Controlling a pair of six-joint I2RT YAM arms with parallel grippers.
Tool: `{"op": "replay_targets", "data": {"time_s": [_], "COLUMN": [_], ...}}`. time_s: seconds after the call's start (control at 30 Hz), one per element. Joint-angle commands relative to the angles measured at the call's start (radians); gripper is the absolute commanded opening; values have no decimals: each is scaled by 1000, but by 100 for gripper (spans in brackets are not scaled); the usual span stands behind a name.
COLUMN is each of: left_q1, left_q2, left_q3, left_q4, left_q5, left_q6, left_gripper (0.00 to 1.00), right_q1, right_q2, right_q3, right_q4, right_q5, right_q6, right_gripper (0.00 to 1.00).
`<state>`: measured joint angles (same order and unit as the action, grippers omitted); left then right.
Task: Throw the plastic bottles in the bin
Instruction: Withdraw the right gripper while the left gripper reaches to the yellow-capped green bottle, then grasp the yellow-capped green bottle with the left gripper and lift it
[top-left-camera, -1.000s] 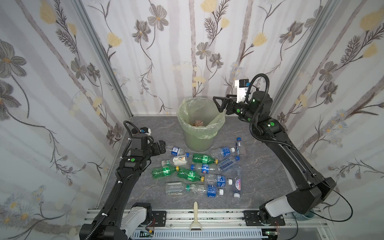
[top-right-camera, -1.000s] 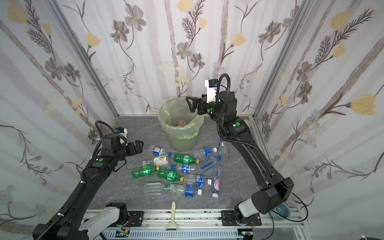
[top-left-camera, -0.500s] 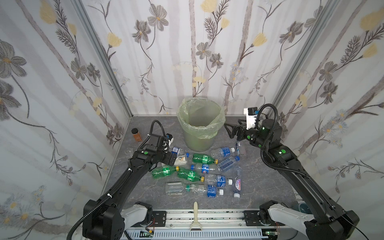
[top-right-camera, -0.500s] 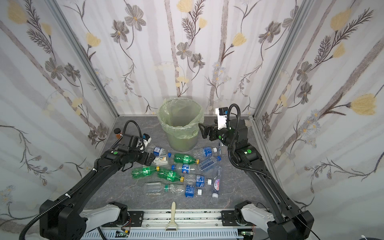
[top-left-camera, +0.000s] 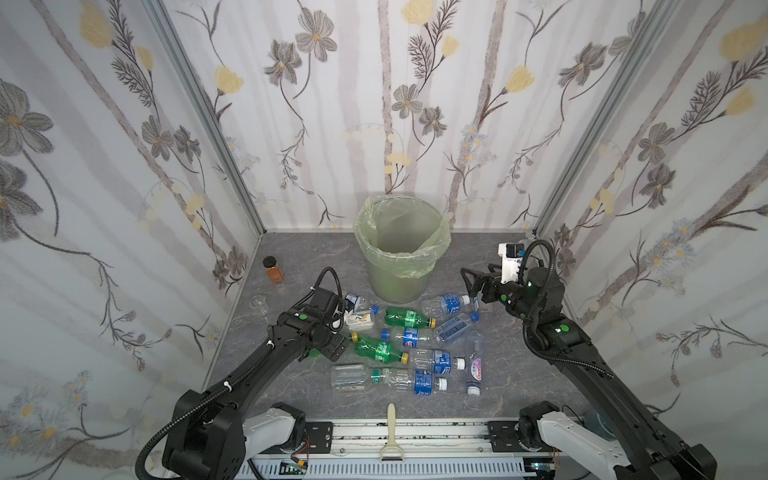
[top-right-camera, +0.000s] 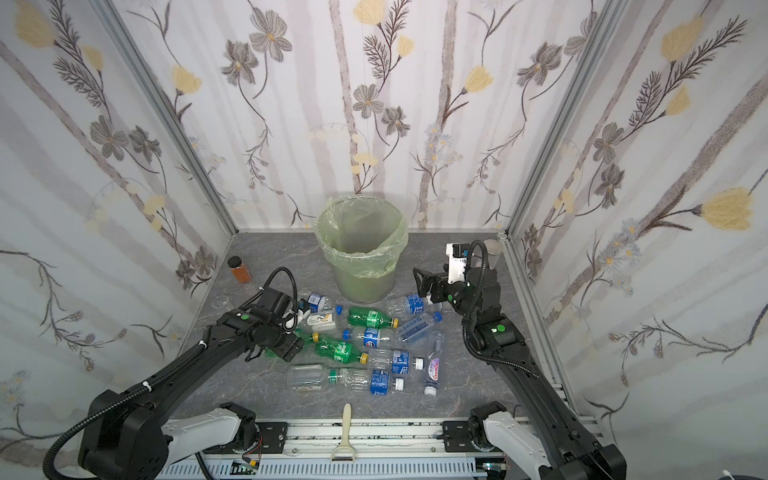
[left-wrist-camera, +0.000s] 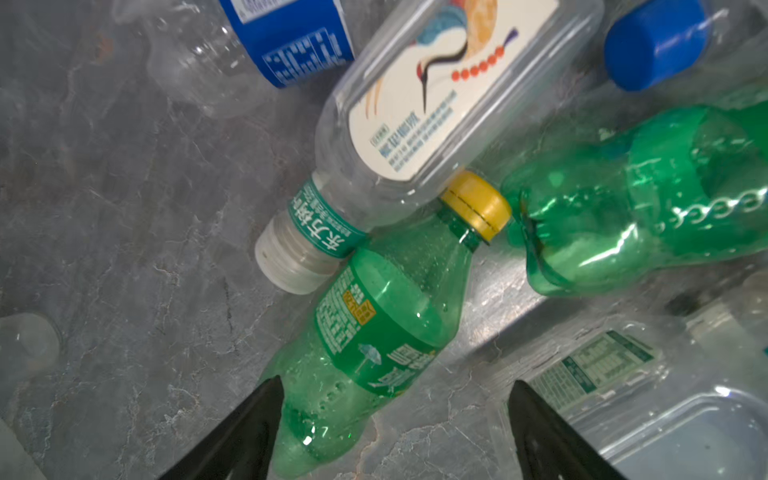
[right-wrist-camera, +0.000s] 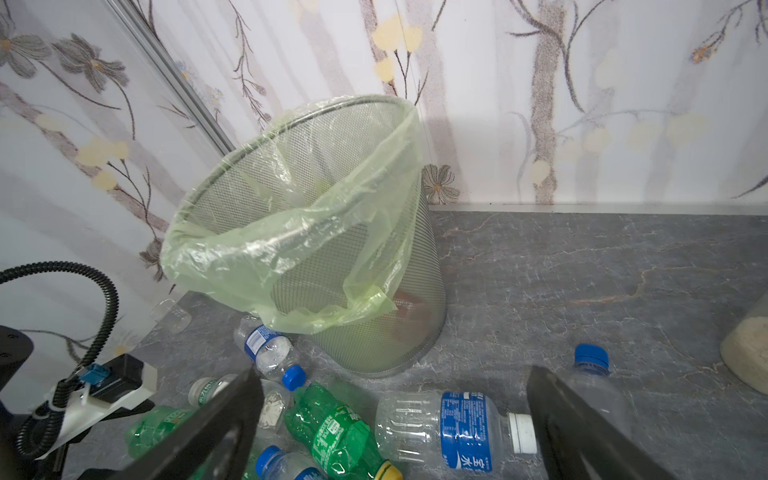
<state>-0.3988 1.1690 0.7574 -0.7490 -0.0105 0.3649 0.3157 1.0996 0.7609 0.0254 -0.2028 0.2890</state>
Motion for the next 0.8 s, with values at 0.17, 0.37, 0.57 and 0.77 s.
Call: {"op": "replay_targets", "data": {"time_s": [0.17,0.37,0.57,0.77], "left_q1": [-62,-101,-103,-105], "left_q2": [-4,72,198,315], "left_q3": [-67,-50,-12,38], "left_q4": [10,35,62,63], "left_q5": [-102,-178,-186,-172], "left_q6": [49,62,60,57], "left_gripper": [86,85,75,64], "right_q1": [-5,-7,-7,-10], "right_q2": [-47,-81,-104,-126], "right_q3": [-134,-179,-198,-211], "right_q4": [112,149,149,138], "right_q5": [28,14,0,2], "right_q6": [38,53,53,49], "right_gripper": [100,100,100,100]}}
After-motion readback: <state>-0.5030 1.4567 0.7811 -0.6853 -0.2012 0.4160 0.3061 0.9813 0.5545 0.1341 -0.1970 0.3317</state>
